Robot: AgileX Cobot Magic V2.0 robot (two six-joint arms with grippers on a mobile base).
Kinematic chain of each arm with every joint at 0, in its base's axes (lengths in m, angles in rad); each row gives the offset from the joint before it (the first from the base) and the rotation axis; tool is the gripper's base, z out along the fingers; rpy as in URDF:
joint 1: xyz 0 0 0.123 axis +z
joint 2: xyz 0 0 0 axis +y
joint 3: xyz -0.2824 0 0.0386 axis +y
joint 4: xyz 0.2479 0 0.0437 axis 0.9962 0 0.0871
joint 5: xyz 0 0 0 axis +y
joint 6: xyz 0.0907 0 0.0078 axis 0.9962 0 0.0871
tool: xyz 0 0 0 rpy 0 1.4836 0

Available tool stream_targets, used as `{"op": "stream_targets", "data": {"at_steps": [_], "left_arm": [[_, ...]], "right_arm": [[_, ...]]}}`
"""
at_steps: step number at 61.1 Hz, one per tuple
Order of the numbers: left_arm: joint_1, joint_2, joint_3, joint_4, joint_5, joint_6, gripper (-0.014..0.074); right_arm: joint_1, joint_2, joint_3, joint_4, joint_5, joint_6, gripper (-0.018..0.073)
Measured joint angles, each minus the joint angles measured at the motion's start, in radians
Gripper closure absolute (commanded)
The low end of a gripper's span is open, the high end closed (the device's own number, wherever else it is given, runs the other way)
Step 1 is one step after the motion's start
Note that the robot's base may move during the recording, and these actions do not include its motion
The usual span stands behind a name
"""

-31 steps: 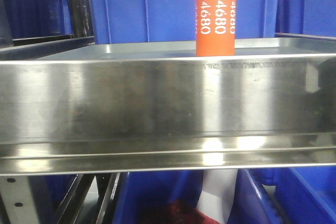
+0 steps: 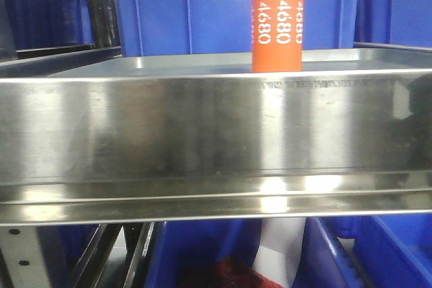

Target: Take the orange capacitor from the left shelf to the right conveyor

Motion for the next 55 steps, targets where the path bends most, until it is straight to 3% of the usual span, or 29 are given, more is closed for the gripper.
{"op": "stream_targets", "data": {"at_steps": [12, 26, 42, 55], "left_arm": [[0.0, 0.0, 0.0, 0.0, 0.0, 0.0, 0.0701], [0.0, 0.0, 0.0, 0.0, 0.0, 0.0, 0.0701], [0.0, 0.0, 0.0, 0.0, 0.0, 0.0, 0.0701], [0.0, 0.0, 0.0, 0.0, 0.0, 0.0, 0.0701]], "right_arm": [[0.0, 0.0, 0.002, 0.0, -0.047, 0.032, 0.051], [0.005, 0.0, -0.012, -0.01, -0.153, 0.192, 0.051], [0.078, 0.084, -0.362, -0.143, 0.052, 0.216, 0.051], [0.271, 0.418, -0.671, -0.154, 0.342, 0.176, 0.0509]]}}
